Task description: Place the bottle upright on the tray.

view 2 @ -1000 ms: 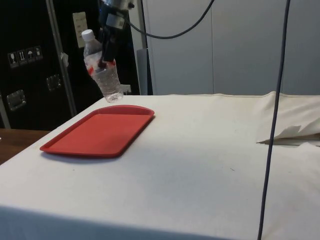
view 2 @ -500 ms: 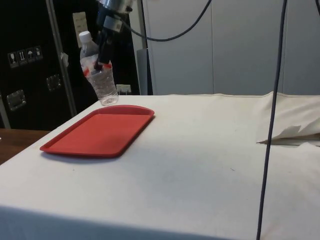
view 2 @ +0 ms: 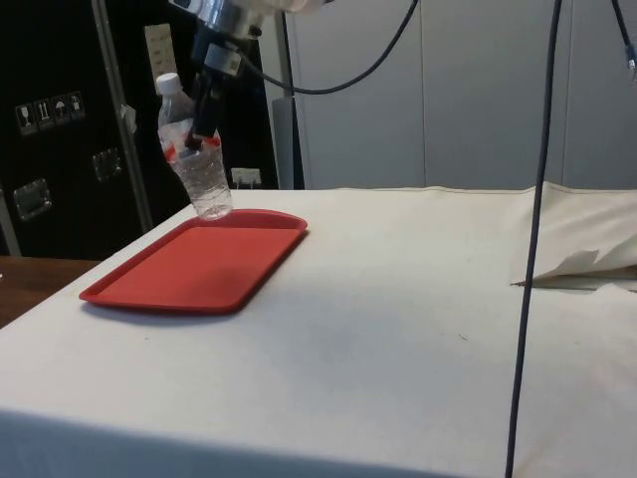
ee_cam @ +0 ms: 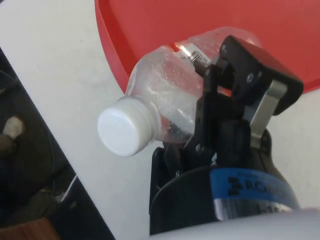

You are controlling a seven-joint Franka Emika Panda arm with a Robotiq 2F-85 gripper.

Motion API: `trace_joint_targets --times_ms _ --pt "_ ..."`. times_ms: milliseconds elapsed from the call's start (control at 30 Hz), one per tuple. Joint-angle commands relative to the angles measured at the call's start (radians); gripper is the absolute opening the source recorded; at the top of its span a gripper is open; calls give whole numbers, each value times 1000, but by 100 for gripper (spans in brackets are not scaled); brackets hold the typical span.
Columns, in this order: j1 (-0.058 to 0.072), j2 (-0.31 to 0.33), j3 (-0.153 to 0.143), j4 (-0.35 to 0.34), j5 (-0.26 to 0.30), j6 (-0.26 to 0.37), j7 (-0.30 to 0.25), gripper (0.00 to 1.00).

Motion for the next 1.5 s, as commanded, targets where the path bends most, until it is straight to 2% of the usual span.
trace_joint_targets --times_ms 0,67,100,133,333,367,400,600,633,667,700,933,967,1000,1233,1267,1300,1467 --pt "-9 4 13 6 26 14 -21 33" --pt "-9 10 13 9 39 18 -30 33" --pt "0 8 0 4 18 6 -13 33" --pt "-9 12 13 10 44 20 -33 33" --pt "-11 30 16 21 101 33 -64 33" --pt "0 29 -1 15 81 21 -47 33" --pt "-11 32 16 22 111 35 -70 33" --pt "-11 50 16 35 189 42 -116 33" --pt "0 47 -1 26 161 31 -96 33" --pt "-10 52 15 37 199 42 -123 33" --pt "-11 55 16 40 211 42 -129 33" --pt "-11 79 15 61 299 39 -181 33" --pt "0 77 -1 51 275 32 -163 33" --pt "-11 82 15 63 310 38 -188 33" --pt "-13 104 13 78 397 35 -244 33" --pt "-1 103 -2 67 377 32 -226 33" --pt "-13 106 13 78 408 34 -251 33" --pt "-14 121 11 84 477 31 -299 33"
